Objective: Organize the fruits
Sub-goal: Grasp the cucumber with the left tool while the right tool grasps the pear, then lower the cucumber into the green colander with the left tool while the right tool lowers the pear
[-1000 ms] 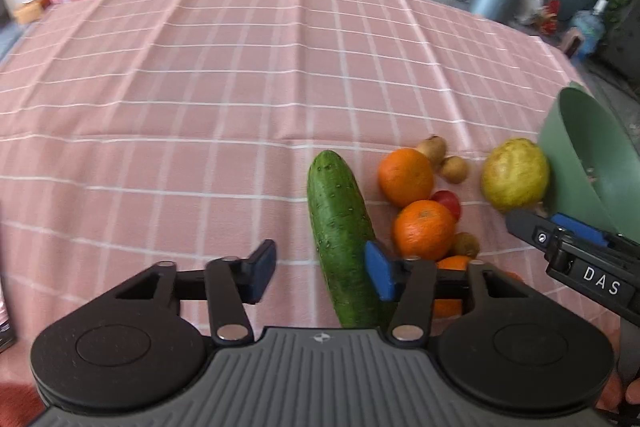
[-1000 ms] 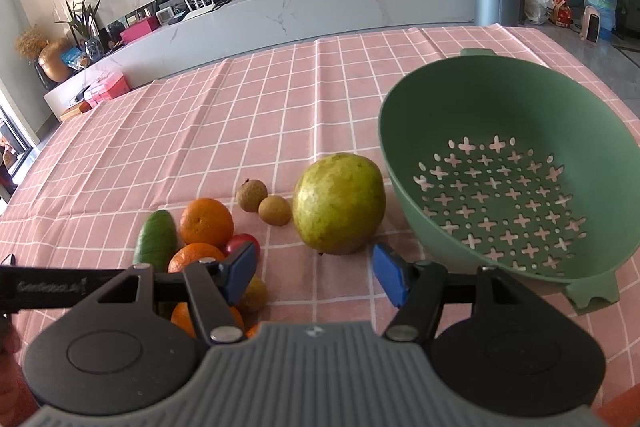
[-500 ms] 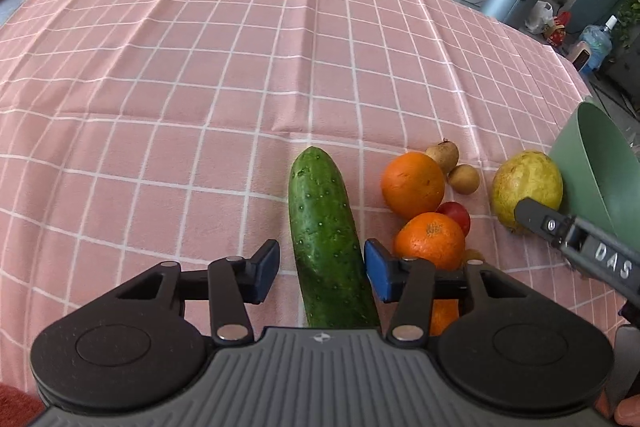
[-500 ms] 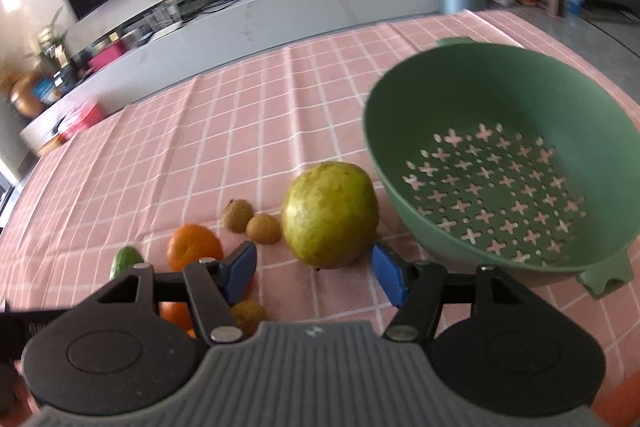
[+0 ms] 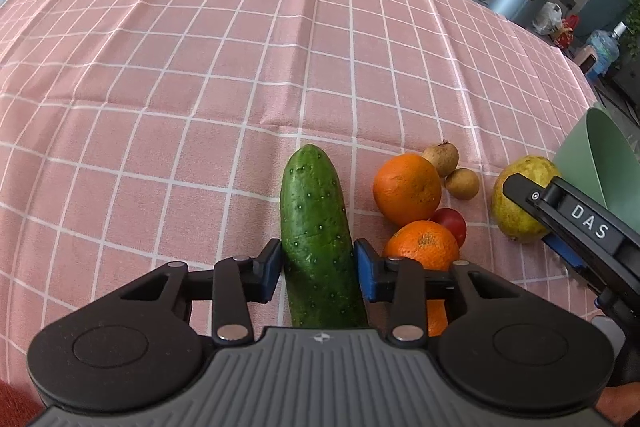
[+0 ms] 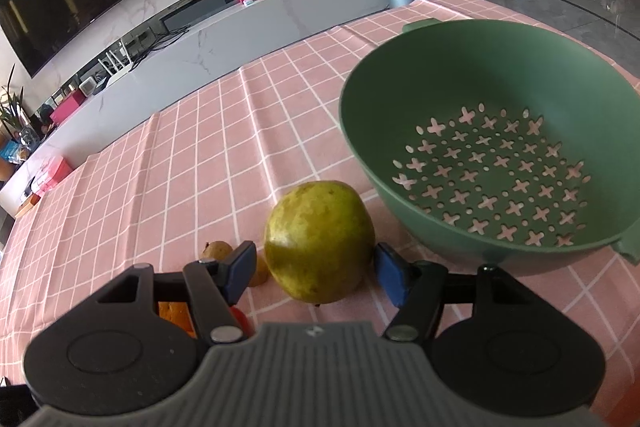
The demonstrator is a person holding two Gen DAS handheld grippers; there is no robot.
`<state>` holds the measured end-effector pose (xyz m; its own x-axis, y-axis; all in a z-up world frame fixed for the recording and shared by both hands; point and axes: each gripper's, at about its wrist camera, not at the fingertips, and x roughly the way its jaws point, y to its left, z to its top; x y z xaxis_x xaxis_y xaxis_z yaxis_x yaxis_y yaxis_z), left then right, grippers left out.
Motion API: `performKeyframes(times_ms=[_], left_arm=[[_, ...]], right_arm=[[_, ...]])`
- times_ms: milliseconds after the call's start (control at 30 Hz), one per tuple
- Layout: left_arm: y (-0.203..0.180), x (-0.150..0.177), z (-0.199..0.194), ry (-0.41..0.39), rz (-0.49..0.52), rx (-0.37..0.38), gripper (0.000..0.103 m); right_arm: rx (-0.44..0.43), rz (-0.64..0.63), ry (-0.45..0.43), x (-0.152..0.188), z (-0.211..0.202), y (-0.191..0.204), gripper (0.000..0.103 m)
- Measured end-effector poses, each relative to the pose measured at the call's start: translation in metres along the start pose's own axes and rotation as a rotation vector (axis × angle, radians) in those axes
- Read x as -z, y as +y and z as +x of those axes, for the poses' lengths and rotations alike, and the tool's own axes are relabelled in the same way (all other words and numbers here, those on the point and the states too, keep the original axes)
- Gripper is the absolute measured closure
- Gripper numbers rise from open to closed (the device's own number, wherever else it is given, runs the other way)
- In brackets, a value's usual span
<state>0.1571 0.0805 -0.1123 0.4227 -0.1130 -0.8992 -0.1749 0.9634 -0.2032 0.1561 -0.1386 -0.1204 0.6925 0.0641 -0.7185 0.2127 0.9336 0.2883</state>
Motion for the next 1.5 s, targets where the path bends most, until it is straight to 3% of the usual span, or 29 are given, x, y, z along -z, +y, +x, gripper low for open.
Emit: performKeyframes(times_ms=[300,733,1000,1233,1500], left_arm=[[0.001,0.001,-0.005,-0.013,-0.025,-0.009,0.061],[0.002,0.017,-0.043,-0.125,-0.001,0.023,0.062],[0.002,0.032,-0.07,-0.203,0.015,0.084,0.063],[-0.007,0.037,-0.101,-0.266,0.034,0.122,0.063],[-0.043,0.02,-0.118,-0.292,0.079,0.22,0.063]], right_arm=[[0.016,-0.026,0.002,0.005,0.009,0.002,0.043],[-0.106,-0.201,-0.016,0.008,-0.042,0.002,0.047],[-0.149,-0.328,-0.051,0.02,-0.074,-0.006,0.049],[-0.194,-0.358,-0.059,0.017,-0.095,-0.014,0.049],[-0.226,-0.345,-0.096,-0.003,-0.117,-0.034,0.05]])
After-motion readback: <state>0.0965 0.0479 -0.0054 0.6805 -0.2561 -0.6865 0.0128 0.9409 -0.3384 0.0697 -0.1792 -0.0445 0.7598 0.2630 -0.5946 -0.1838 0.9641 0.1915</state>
